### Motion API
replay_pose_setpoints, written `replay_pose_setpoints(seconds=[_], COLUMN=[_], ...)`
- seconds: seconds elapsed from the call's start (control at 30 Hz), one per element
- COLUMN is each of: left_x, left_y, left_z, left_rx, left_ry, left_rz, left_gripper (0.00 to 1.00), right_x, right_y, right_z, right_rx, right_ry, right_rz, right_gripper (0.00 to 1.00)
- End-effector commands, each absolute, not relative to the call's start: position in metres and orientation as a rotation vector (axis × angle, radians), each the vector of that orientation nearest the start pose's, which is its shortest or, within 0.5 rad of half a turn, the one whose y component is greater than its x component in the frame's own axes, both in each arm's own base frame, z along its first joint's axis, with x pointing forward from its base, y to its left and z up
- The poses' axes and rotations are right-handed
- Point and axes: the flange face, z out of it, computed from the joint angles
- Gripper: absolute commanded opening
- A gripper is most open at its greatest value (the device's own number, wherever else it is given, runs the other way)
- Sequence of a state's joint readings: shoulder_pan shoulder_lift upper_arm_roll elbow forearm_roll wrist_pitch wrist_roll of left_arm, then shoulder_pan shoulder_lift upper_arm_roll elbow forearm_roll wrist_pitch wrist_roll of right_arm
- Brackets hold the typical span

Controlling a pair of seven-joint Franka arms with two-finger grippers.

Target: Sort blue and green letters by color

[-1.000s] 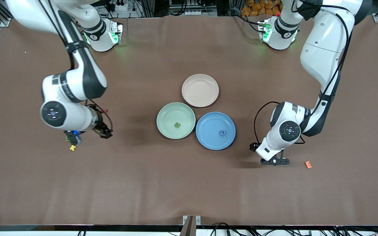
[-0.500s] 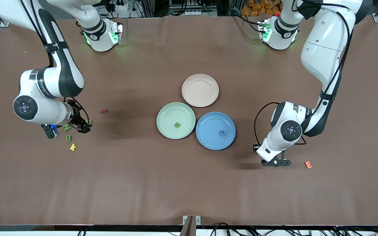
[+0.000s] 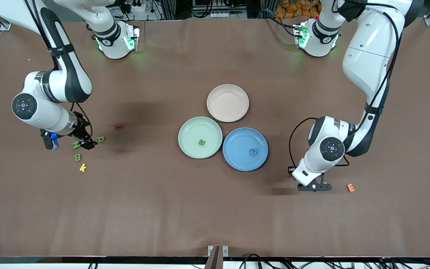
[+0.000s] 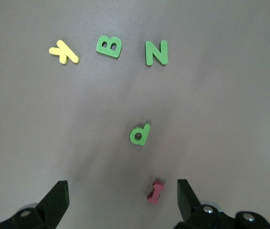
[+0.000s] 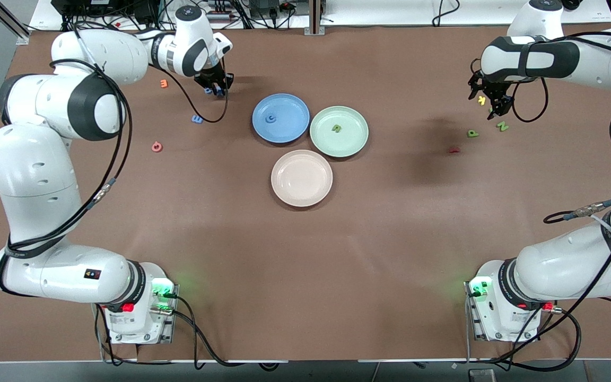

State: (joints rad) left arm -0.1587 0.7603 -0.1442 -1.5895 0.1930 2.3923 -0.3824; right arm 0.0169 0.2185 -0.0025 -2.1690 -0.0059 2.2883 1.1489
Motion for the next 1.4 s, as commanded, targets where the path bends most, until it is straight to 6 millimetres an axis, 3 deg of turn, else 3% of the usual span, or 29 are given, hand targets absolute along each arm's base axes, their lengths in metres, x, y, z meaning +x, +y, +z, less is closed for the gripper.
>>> replay_pose_setpoints(seconds=[0.0, 0.23, 0.47, 0.7, 0.97, 1.0, 1.07, 1.1, 1.37], left_x=[0.672, 0.657, 0.625, 0.596, 0.574, 0.574, 0.573, 0.573, 0.57], left_y=[-0.211, -0.249, -0.318, -0.368, -0.396, -0.395, -0.394, -0.393, -0.388], left_z=[0.225, 0.243, 0.25, 0.247, 0.239, 0.238, 0.236, 0.236, 0.233], left_rx=[-3.119, -3.142, -3.174, -3.171, -3.16, -3.155, -3.141, -3.138, -3.105], left_ry=[0.0, -0.07, -0.146, -0.158, -0.136, -0.13, -0.11, -0.105, -0.06], left_rz=[-0.115, -0.08, -0.023, -0.008, 0.019, 0.022, 0.029, 0.031, 0.084], left_gripper=[0.0, 0.0, 0.0, 0.0, 0.0, 0.25, 0.96, 1.0, 1.0], right_x=[0.541, 0.54, 0.537, 0.537, 0.536, 0.537, 0.537, 0.536, 0.536], right_y=[-0.001, -0.017, -0.018, -0.017, -0.016, -0.016, -0.016, -0.016, -0.015], right_z=[0.28, 0.256, 0.233, 0.212, 0.2, 0.198, 0.192, 0.189, 0.176], right_rx=[-2.697, -2.684, -2.694, -2.695, -2.688, -2.685, -2.685, -2.687, -2.68], right_ry=[1.721, 1.743, 1.753, 1.751, 1.759, 1.757, 1.756, 1.757, 1.758], right_rz=[0.091, 0.062, 0.105, 0.108, 0.11, 0.099, 0.097, 0.104, 0.102], right_gripper=[0.98, 0.98, 0.95, 0.94, 0.87, 0.87, 0.87, 0.87, 0.82])
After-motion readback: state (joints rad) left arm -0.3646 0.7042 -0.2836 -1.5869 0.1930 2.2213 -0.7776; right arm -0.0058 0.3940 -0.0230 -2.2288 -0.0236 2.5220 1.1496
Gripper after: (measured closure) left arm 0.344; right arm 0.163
